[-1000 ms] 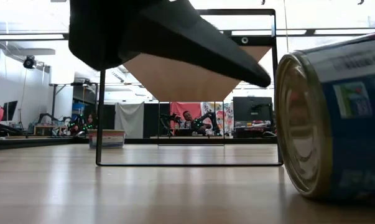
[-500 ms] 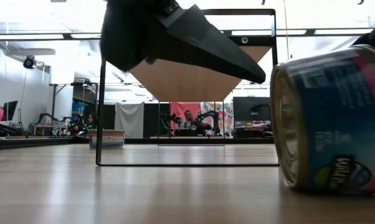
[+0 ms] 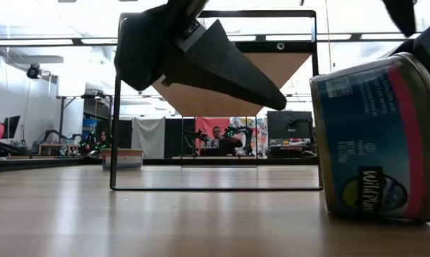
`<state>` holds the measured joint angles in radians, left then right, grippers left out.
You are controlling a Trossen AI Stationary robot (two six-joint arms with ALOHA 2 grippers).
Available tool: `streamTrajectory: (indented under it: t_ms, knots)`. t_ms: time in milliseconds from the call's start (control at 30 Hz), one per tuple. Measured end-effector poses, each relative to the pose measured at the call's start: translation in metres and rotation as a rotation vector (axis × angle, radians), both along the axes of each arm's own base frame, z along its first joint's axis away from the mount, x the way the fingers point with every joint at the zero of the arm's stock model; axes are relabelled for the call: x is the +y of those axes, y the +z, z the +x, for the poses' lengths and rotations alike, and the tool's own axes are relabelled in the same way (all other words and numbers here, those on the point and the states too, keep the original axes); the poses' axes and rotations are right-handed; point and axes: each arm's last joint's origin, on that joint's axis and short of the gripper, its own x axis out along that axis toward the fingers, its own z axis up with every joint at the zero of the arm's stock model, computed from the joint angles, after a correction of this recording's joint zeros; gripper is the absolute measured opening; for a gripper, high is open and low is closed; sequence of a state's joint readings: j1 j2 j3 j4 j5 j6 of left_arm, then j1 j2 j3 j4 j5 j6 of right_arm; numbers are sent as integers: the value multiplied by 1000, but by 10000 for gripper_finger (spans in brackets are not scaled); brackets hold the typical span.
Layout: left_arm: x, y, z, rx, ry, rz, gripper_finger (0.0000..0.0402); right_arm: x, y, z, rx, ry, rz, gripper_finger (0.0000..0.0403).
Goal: Stack canned seafood by type on shelf
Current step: Stack the blue-pink tuna can on top of the blue-pink tuna can on the shelf aligned with the other blue-pink tuna can
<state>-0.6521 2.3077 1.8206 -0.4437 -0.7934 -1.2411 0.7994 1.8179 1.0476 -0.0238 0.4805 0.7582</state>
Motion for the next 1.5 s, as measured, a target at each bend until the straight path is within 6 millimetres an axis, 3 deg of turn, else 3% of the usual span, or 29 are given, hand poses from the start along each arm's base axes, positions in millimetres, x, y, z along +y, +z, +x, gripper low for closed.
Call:
streamTrajectory:
  t_ms: [467, 667, 1500]
  knots:
    - [2, -1, 4, 0, -25, 51, 332, -2, -3, -1, 5, -2, -5, 9]
    - [-1, -16, 9, -15, -22, 25, 332, -4, -6, -3, 12, -9, -4, 9]
    - [4, -20, 11, -7, -10, 26, 320, -6, -9, -5, 23, -27, 6, 9]
